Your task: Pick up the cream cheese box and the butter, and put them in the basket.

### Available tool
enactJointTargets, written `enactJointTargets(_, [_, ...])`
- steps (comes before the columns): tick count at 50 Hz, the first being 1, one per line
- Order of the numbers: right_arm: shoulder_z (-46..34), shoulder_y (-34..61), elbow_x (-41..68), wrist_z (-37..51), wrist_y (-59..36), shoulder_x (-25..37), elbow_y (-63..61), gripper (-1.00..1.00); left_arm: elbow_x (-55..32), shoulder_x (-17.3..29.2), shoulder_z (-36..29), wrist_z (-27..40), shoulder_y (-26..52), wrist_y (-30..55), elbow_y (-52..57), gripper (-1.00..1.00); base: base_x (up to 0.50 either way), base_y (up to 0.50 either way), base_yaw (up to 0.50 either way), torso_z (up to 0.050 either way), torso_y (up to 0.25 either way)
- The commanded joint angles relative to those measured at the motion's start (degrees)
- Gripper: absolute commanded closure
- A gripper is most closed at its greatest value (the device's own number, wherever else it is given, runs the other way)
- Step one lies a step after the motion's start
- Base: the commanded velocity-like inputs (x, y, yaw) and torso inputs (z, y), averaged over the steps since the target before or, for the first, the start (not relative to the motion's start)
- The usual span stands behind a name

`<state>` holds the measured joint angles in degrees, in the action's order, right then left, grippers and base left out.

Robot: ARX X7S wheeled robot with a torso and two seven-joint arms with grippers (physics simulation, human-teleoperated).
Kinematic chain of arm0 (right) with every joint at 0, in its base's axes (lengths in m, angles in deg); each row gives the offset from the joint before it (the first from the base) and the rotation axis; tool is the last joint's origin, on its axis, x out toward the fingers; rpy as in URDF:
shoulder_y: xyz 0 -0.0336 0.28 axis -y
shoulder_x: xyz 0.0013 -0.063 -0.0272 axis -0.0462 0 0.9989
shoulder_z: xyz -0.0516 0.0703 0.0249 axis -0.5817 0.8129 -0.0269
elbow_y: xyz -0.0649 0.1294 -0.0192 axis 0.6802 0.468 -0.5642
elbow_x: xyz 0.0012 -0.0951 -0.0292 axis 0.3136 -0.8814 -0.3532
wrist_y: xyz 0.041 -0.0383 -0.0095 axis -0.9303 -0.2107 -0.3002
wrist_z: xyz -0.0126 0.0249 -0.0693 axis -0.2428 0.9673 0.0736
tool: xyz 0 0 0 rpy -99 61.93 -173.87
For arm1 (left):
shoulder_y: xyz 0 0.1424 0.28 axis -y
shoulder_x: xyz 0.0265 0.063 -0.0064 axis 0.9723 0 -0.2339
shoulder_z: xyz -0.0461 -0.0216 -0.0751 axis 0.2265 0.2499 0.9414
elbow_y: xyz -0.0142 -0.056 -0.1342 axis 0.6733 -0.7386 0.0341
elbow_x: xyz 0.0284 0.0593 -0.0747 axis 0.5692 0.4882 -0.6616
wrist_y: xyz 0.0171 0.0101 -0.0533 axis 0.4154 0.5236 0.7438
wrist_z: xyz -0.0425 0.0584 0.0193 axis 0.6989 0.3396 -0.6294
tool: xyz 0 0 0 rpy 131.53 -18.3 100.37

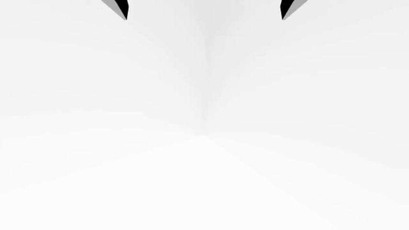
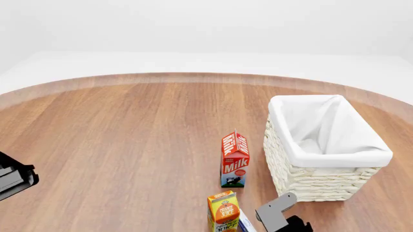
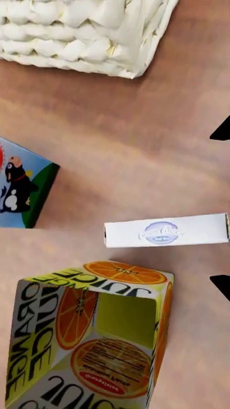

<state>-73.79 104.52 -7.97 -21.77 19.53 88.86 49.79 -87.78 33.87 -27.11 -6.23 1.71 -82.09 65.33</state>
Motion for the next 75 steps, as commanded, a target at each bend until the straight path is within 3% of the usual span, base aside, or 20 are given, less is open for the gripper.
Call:
enactJointTargets(1, [0.03,-0.15,-2.13,-1.85,0.72,-1.33,0.88,-1.00,0.48,-0.98,1.28,-1.18,0.06,0.22,-0.39,-1.00,0.00,0.00,0.00,0.000,0.000])
enactJointTargets(75, [-3.45,1.15,-5.30,-4.18,4.04,-4.09,7.09,-1.00,0.60,-0.28,0.42,-0.09,-0.20,-0.68,-1.77,-1.00,0.00,0.00,0.00,0.000,0.000])
